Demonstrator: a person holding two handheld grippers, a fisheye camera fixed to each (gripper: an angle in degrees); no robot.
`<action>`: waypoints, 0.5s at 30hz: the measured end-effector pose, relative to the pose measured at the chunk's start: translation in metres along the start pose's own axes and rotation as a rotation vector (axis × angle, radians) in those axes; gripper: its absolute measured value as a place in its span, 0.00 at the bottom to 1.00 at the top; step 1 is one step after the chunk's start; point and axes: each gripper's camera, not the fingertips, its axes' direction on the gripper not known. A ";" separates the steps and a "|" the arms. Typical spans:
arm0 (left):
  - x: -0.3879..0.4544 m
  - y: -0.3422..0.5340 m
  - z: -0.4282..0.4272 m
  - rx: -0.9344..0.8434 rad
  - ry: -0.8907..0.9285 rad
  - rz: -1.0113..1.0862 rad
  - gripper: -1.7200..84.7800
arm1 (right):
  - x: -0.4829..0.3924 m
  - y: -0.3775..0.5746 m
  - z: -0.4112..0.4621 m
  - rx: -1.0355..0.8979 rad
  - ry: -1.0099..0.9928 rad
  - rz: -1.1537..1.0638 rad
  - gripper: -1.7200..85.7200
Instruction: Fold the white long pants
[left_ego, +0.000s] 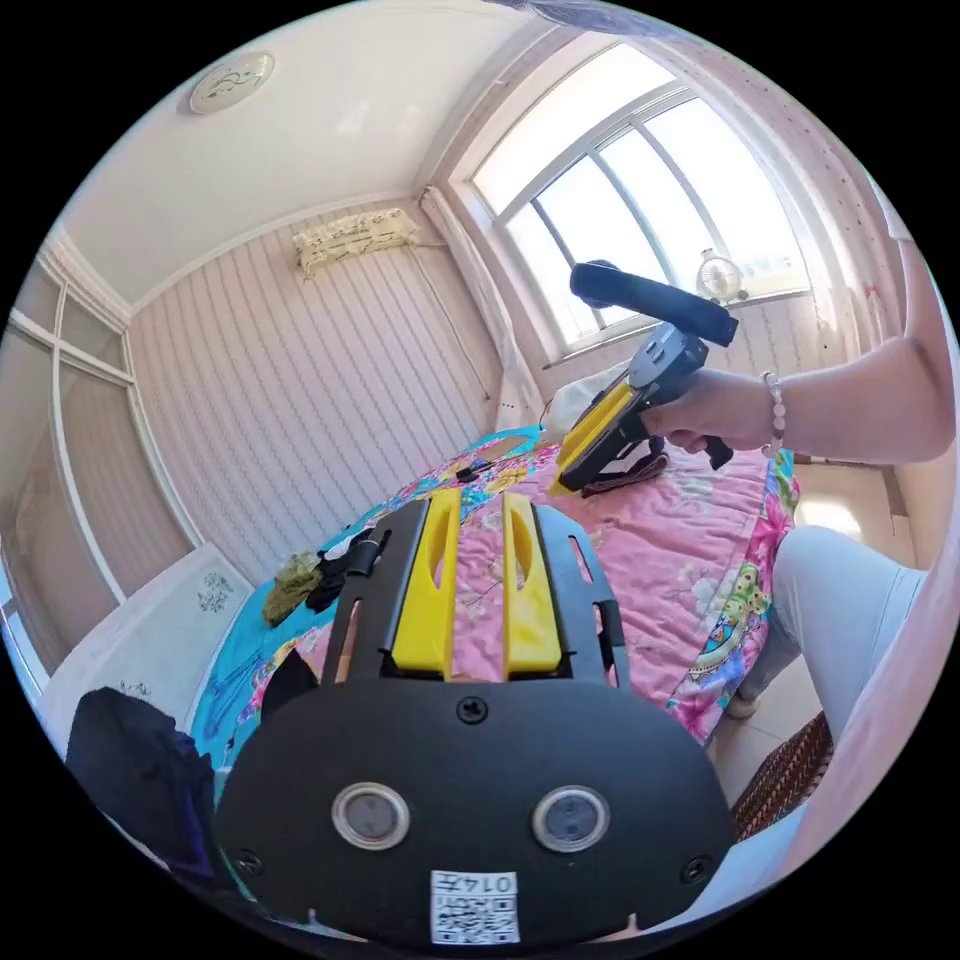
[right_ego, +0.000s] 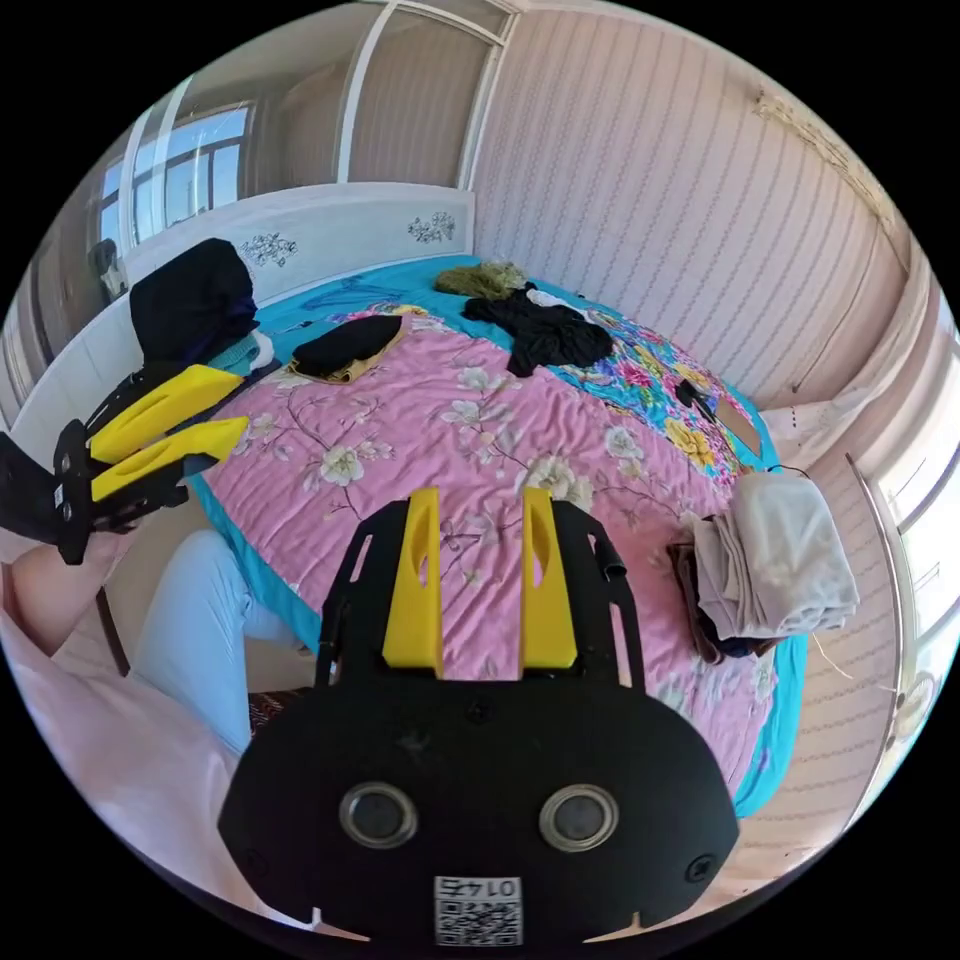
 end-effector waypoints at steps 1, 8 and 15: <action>0.006 -0.009 0.007 0.002 0.021 0.018 0.11 | 0.017 0.018 -0.008 0.013 0.011 0.037 0.15; 0.057 -0.112 0.089 0.066 0.183 0.044 0.11 | 0.104 0.103 -0.036 0.013 0.140 0.153 0.14; 0.086 -0.198 0.222 -0.010 0.334 -0.068 0.17 | 0.209 0.172 -0.045 0.012 0.324 0.227 0.17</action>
